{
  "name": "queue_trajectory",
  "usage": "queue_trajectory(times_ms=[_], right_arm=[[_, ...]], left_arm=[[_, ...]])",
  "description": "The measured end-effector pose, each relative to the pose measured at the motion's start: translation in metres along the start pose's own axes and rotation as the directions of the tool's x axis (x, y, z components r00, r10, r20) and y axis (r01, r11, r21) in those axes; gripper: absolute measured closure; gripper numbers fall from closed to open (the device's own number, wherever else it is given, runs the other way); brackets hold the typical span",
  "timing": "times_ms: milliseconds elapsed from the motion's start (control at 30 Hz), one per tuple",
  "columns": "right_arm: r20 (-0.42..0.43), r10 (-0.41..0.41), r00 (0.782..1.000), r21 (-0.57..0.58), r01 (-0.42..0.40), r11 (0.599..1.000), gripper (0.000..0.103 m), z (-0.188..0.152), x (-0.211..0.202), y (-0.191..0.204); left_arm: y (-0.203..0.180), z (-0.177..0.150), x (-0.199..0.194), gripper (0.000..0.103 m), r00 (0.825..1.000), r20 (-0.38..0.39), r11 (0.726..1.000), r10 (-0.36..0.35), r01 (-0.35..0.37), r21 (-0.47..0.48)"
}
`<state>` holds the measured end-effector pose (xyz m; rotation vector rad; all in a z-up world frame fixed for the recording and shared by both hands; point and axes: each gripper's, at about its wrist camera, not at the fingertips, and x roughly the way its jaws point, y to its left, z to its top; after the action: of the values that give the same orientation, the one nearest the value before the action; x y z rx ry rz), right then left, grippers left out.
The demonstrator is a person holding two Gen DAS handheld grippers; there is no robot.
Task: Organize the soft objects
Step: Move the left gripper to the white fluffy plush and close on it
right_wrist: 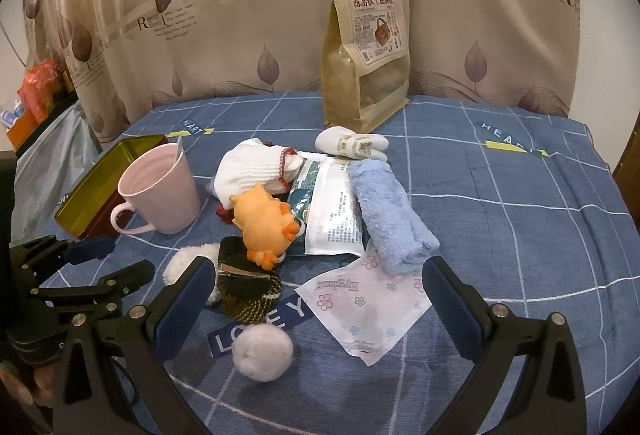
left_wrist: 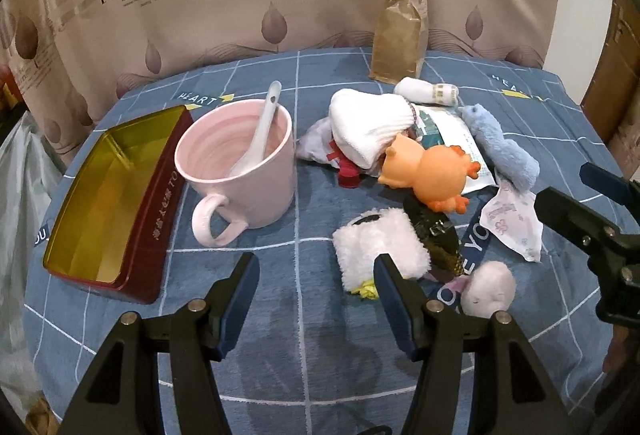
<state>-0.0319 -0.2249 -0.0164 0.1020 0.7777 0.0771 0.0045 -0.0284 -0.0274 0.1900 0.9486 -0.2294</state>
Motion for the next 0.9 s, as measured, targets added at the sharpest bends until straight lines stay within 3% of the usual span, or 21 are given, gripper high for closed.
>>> queue_trajectory(times_ms=[900], right_arm=[[-0.006,-0.006,1.0,0.031,0.006,1.0,0.0,0.002,0.002,-0.012]], left_arm=[[-0.014,0.002,0.008,0.042,0.998,-0.021,0.998,-0.051,0.052,0.03]])
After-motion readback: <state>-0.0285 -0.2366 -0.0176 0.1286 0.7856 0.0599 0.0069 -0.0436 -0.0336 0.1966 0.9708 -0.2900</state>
